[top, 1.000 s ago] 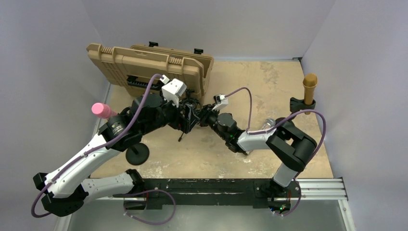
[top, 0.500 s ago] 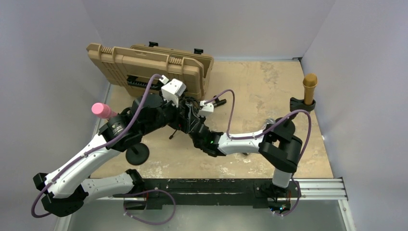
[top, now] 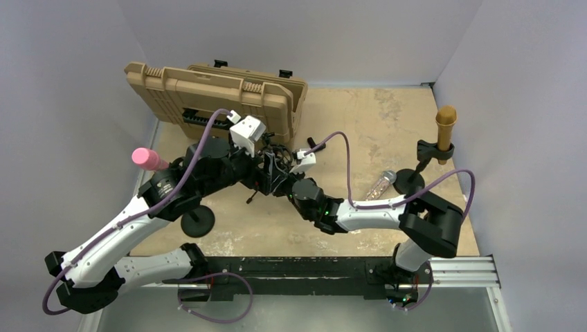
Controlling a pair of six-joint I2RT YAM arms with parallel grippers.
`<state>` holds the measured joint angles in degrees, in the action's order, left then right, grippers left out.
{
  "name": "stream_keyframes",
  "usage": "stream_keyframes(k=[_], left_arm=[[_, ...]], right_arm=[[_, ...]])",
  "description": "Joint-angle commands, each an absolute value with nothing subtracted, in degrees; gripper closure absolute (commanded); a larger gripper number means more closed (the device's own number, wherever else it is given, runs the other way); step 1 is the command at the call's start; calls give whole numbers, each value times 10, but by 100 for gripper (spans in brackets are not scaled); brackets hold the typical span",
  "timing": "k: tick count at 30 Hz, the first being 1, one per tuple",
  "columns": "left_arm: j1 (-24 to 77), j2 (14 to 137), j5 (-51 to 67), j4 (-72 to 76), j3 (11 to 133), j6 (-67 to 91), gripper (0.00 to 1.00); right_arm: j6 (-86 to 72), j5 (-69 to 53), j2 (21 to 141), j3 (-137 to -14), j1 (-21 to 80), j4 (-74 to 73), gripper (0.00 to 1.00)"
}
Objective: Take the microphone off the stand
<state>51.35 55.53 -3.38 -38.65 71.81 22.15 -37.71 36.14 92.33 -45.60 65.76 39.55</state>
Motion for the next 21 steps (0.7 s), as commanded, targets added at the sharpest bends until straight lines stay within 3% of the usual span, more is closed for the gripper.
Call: stream_keyframes(k=[1,8,13,18,21], left_arm=[[513,538,-28,-365,718,232,17],[512,522,-27,-368,735,222,10],[513,522,-39,-378,751,209,8],[512,530,-58,-394,756,203,16],[498,548,-96,-430,775,206,32]], right_arm=[[-362,261,872,-407,651,483,39],[-406,96,795,-273,581,630,38],[-416,2,794,-246,540,685,39],[-392,2,819,-261,537,661,39],[-401,-23,830,-255,524,670,41]])
